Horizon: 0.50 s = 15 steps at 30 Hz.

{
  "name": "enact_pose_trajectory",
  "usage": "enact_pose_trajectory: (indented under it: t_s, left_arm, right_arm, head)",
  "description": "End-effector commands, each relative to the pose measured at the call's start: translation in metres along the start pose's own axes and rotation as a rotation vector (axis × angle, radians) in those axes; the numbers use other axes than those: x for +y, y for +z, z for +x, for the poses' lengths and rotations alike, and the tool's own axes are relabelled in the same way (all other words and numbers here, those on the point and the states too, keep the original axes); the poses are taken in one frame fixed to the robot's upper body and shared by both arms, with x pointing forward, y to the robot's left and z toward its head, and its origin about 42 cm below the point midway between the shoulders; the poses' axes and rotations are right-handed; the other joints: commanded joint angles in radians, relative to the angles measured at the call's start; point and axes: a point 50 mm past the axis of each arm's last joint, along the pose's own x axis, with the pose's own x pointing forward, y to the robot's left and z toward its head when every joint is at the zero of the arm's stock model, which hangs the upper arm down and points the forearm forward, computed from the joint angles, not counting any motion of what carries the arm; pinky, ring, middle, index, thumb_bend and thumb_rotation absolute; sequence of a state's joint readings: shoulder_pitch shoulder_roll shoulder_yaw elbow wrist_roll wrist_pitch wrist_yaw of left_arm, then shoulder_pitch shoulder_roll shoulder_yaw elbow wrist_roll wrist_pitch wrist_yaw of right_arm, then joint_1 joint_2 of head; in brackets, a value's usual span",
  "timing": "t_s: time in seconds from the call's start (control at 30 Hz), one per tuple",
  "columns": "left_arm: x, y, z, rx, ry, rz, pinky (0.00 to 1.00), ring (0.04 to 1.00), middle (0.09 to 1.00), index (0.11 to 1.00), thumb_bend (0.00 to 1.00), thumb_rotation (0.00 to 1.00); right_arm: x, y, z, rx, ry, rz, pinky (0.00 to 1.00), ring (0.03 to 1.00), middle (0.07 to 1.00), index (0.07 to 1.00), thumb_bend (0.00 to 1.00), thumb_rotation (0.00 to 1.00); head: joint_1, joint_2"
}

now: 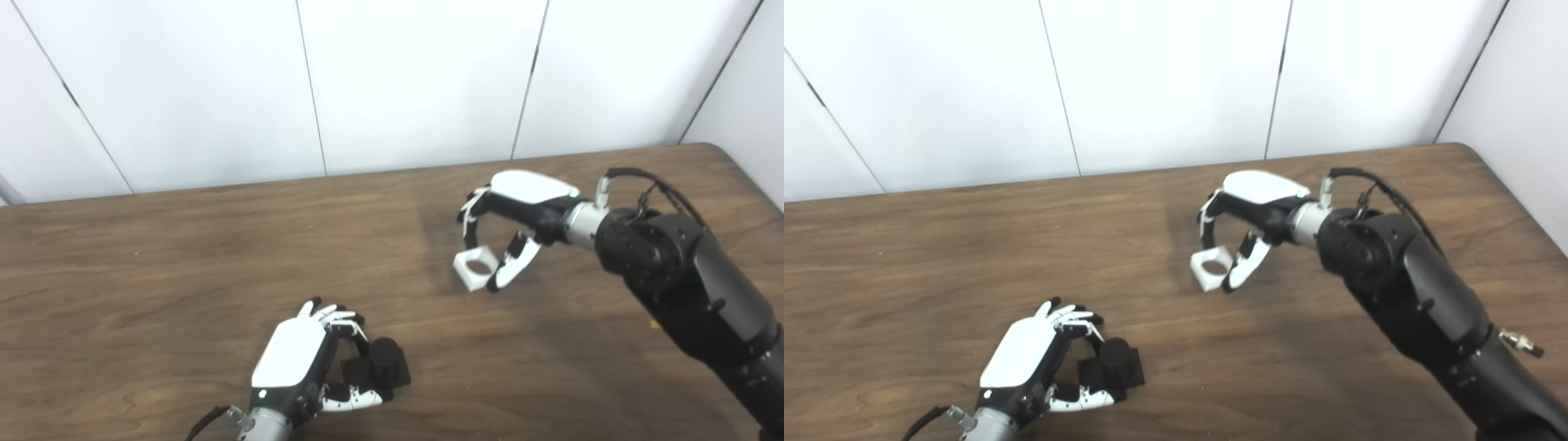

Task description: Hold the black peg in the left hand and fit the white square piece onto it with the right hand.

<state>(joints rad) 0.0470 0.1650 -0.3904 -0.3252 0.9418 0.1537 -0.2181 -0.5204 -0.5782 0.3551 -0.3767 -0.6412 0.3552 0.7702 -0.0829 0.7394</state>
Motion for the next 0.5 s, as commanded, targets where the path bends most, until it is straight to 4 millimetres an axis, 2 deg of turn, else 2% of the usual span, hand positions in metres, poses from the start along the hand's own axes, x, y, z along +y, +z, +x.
enact_pose_trajectory:
  t_s: [0.0, 0.2, 0.47]
  left_arm:
    - [-0.008, -0.001, 0.0, 0.015, -0.054, 0.016, 1.0, 0.876, 0.783, 0.485, 0.52, 0.06]
    - [-0.009, 0.001, 0.002, 0.013, -0.05, 0.01, 1.0, 0.875, 0.782, 0.485, 0.52, 0.06]
    - [-0.012, 0.004, 0.005, 0.014, -0.05, 0.001, 1.0, 0.873, 0.782, 0.484, 0.52, 0.06]
  right_arm:
    - [-0.023, 0.017, -0.004, -0.054, -0.071, -0.045, 1.0, 0.936, 0.808, 0.484, 0.52, 0.13]
    - [-0.023, 0.043, -0.006, -0.127, -0.065, -0.057, 1.0, 0.941, 0.806, 0.484, 0.52, 0.13]
    - [-0.022, 0.069, -0.012, -0.209, -0.067, -0.081, 1.0, 0.941, 0.801, 0.484, 0.52, 0.13]
  head:
    - [0.003, 0.007]
    - [0.012, 0.018]
    - [0.041, 0.034]
